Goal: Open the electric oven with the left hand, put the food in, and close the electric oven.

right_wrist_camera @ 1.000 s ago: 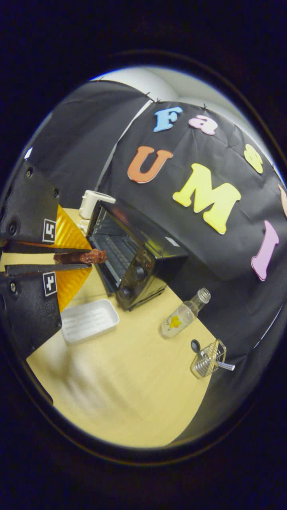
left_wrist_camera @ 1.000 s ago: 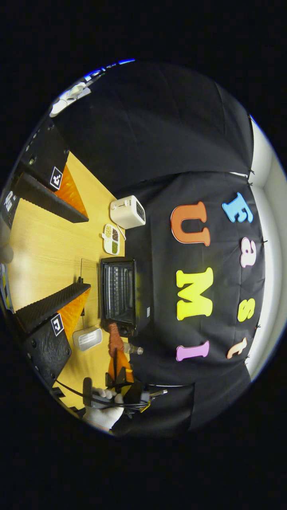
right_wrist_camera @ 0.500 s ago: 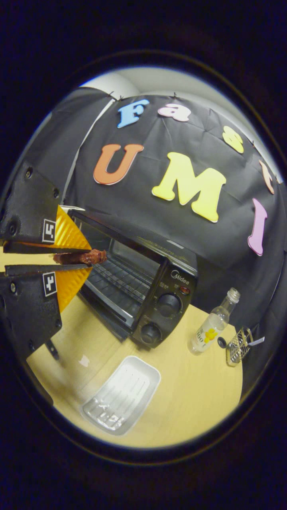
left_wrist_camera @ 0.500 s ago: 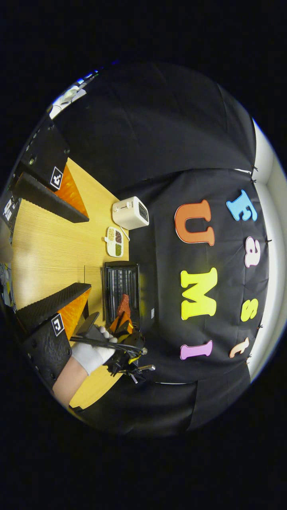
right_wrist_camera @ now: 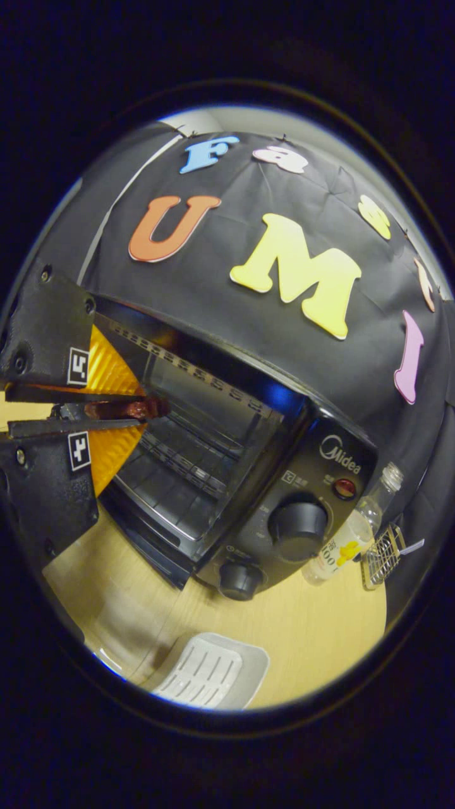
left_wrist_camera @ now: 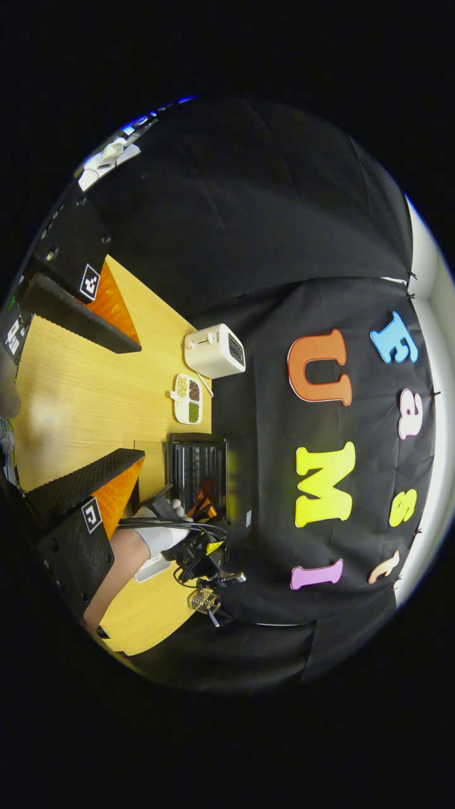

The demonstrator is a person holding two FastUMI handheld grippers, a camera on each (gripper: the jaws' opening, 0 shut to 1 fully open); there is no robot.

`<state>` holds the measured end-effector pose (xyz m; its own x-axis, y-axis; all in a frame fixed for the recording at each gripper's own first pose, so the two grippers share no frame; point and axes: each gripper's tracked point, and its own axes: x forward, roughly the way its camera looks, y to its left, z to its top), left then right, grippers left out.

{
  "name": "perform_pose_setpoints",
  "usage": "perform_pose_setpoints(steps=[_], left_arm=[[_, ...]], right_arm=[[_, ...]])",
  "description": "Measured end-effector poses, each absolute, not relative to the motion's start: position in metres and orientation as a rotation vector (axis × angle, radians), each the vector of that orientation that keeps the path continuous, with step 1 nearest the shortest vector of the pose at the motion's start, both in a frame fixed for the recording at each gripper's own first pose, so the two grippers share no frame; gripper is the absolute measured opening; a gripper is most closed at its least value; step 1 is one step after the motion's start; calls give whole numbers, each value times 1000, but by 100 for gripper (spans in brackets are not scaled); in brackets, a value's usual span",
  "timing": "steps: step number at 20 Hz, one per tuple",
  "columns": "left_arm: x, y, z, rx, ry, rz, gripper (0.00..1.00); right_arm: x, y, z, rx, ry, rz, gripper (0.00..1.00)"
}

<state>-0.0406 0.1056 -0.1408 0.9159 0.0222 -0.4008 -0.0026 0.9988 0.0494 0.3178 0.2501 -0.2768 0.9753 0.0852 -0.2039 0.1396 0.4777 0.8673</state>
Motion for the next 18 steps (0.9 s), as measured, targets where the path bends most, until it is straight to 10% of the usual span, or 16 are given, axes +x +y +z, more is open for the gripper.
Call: perform_pose_setpoints(steps=[7,15,18], left_arm=[[-34,102,-141,43,418,-11,96],[-36,97,-129,16,386,-17,97],[-39,92,-125,9,375,-24,97]], right_arm=[[322,252,-301,1049,278,-81,19],[303,228,-294,798,277,-113,100],[287,221,-286,752,282,-100,100]])
